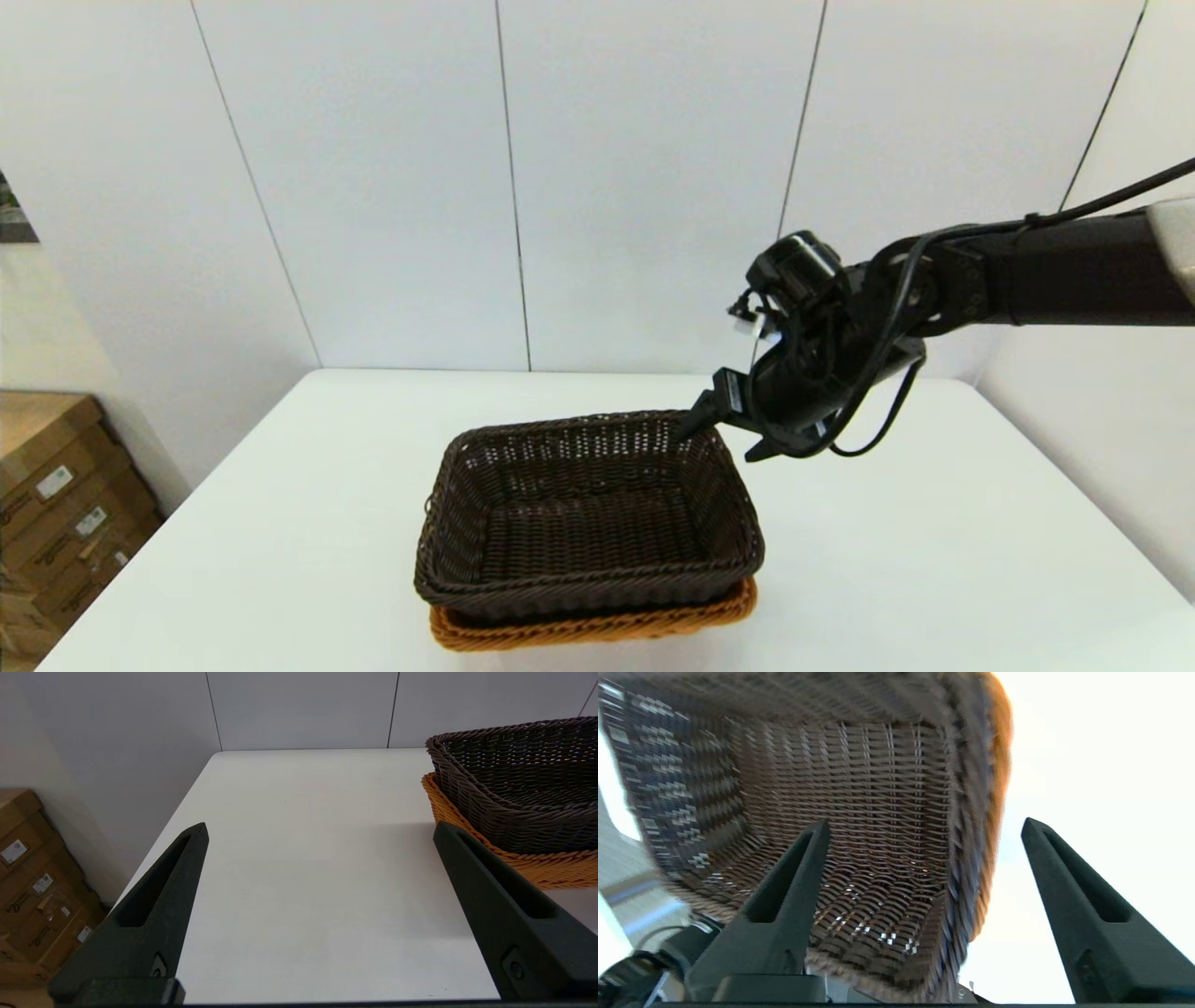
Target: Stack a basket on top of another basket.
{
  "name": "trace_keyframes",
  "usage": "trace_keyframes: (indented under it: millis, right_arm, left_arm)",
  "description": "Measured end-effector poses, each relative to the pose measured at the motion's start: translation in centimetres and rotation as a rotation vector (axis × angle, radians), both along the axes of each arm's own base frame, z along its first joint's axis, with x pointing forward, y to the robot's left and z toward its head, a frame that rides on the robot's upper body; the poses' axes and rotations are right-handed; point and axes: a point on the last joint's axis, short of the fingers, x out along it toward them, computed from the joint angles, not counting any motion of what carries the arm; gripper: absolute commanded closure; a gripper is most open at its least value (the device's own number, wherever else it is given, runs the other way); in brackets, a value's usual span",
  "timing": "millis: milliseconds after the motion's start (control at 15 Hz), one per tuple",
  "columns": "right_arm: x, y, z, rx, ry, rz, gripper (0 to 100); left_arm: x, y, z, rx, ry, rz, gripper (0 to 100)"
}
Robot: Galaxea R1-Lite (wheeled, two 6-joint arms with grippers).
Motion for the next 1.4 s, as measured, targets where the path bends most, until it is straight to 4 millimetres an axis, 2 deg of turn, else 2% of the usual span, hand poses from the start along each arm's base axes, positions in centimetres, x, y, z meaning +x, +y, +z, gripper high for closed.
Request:
trace_keyframes:
  millis: [400,600,733,1000,1400]
  right_arm:
    - [-2.5,-3.6,5.7,0.054,-0.133,-0.067,0]
    - [-4.6,-5.7,7.9,0.071,-0.188,-0.101,0]
    - [-7.0,-7.2,9.5,0.067,-0.246,-0.111,0]
    - [-13.4,-10.0,10.4,-0.069,-0.355,-0.167,0]
    - [-25.6,-14.2,9.9,-0.187,-0.58,-0.165,0]
  left_arm:
    - [0.0,0.0,0.0,0.0,0.0,0.0,0]
    - [0.0,0.0,0.0,0.0,0.0,0.0,0]
    - [0.0,0.0,0.0,0.0,0.0,0.0,0]
    - [0.0,0.0,0.0,0.0,0.0,0.0,0]
    - [0.0,0.0,0.0,0.0,0.0,0.0,0]
